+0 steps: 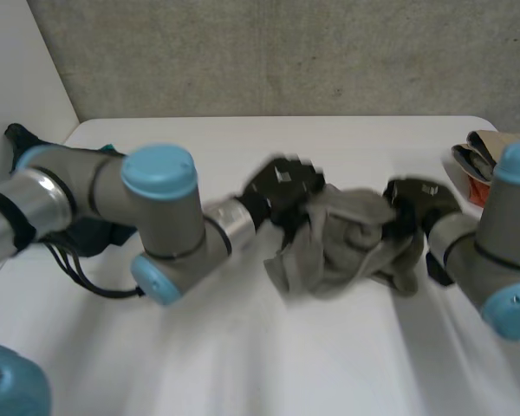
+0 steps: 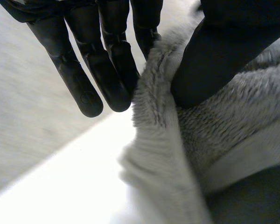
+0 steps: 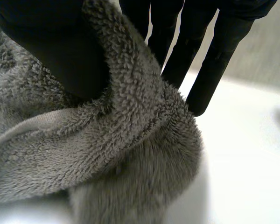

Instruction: Fold the laundry.

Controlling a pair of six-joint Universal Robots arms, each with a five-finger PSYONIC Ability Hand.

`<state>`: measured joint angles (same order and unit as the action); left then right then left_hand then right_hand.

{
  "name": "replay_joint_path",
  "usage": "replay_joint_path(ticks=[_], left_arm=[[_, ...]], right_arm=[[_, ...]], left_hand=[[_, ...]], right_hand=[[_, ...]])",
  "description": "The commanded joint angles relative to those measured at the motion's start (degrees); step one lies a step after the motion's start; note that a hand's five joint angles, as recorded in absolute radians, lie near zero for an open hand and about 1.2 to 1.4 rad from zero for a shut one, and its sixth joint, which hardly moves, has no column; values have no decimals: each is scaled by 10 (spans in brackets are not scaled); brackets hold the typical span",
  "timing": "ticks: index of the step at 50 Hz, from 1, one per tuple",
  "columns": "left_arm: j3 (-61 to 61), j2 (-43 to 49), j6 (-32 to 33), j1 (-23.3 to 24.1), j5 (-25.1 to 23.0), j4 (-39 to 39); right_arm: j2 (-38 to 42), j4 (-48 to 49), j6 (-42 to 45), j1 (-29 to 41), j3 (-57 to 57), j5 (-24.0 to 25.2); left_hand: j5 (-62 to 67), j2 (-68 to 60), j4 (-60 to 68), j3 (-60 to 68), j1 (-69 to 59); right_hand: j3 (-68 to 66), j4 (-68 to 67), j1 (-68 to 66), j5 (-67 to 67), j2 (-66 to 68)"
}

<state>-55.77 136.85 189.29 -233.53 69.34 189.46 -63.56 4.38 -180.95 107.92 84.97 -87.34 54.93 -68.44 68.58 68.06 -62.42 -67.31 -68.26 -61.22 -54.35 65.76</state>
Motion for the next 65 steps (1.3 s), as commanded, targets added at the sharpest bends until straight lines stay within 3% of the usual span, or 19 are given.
replay_joint_path(ticks=[1,3,7,11,25,34,40,42,43,44,47,55,65], left_arm=[[45,-97,6,-37,183,116],[45,-117,5,-41,184,147],[24,-193,5,-40,157,202],[-22,-238,6,-42,143,206],[-288,-275,87,-43,142,157],[-362,-253,82,-37,143,127],[-361,-262,83,-40,145,126],[-355,-271,86,-40,147,125],[-354,-279,86,-41,147,124],[-349,-298,83,-41,146,121],[-342,-318,83,-42,146,115],[-302,-338,82,-37,146,87],[-237,-338,82,-35,148,50]], right_arm=[[-14,68,211,1,-125,-3],[-19,104,256,8,-151,-3],[-40,288,340,57,-172,3],[-59,355,342,77,-154,9],[-39,162,342,76,-78,42],[19,78,347,70,-73,37],[19,28,282,67,-61,39],[19,18,249,57,-62,41],[19,4,205,36,-66,43],[17,-6,180,25,-67,44],[14,-62,99,-20,-79,61],[12,-175,67,-115,-86,131],[5,-127,116,-139,12,146]], left_hand=[[151,-116,114,119,-176],[151,-116,114,119,-176],[151,-116,114,119,-176],[151,-116,114,119,-176],[151,-116,114,119,-176],[151,-116,114,119,-176],[151,-116,114,119,-176],[151,-116,114,119,-176],[151,-116,114,119,-176],[151,-116,114,119,-176],[151,-116,114,119,-176],[151,-116,114,119,-176],[151,-116,114,119,-176]], right_hand=[[-127,-117,-188,-156,142],[-127,-117,-188,-156,142],[-127,-117,-188,-156,142],[-127,-117,-188,-156,142],[-127,-117,-188,-156,142],[-127,-117,-188,-156,142],[-127,-117,-188,-156,142],[-16,-6,-77,-45,31],[193,203,132,164,-178],[320,330,259,291,-305],[540,549,479,510,-524],[573,583,512,544,-558],[573,583,512,544,-558]])
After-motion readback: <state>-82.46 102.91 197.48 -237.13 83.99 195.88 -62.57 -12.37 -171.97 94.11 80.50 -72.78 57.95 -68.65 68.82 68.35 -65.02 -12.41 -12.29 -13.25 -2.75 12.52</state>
